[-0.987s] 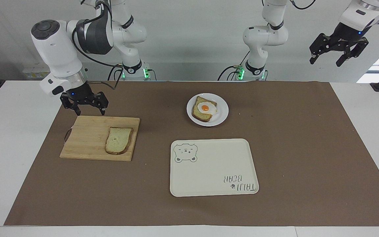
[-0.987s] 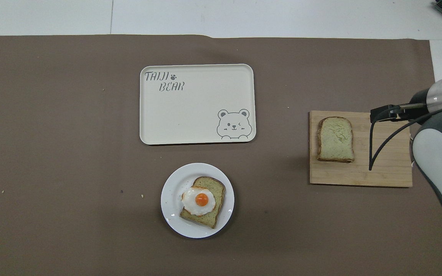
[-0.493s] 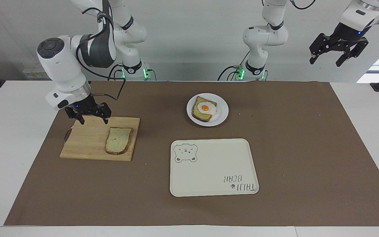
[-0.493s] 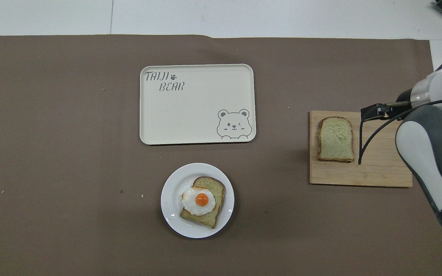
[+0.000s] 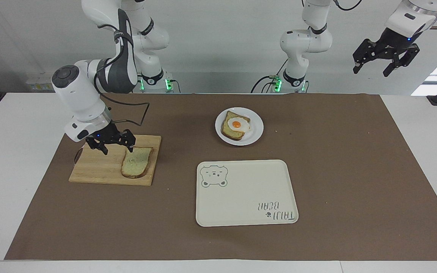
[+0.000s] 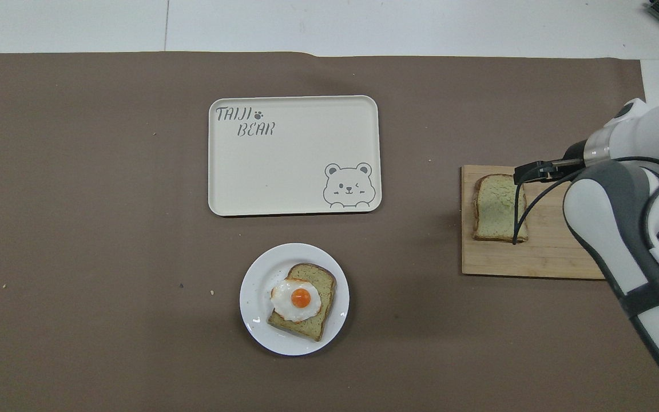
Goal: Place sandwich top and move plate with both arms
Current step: 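Reach the right gripper over the bread slice on the cutting board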
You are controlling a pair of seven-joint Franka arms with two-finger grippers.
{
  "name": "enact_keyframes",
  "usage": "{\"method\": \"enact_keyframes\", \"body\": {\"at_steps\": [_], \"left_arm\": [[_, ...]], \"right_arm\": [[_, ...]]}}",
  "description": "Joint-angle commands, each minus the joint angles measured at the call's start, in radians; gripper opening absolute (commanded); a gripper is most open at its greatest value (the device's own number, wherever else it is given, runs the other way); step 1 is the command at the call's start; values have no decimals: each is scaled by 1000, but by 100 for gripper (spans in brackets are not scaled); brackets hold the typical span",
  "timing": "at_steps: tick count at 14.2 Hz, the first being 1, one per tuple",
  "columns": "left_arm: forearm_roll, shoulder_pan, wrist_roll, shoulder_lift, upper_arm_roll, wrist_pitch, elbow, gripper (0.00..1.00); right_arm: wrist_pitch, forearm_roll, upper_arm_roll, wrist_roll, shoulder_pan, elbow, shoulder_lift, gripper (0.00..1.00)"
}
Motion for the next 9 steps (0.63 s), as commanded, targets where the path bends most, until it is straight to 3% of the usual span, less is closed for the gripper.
{"method": "enact_keyframes", "body": {"at_steps": [1, 3, 9], "left_arm": [[2, -2, -6, -29, 3, 3, -31, 100], [2, -2, -6, -27, 3, 3, -31, 100], [2, 1, -3, -27, 3, 4, -29, 100]], "right_arm": [[59, 58, 6, -83, -32, -26, 31, 100], [82, 126, 6, -109, -42, -49, 43, 100], [166, 161, 6, -201, -52, -148, 52, 100]]}}
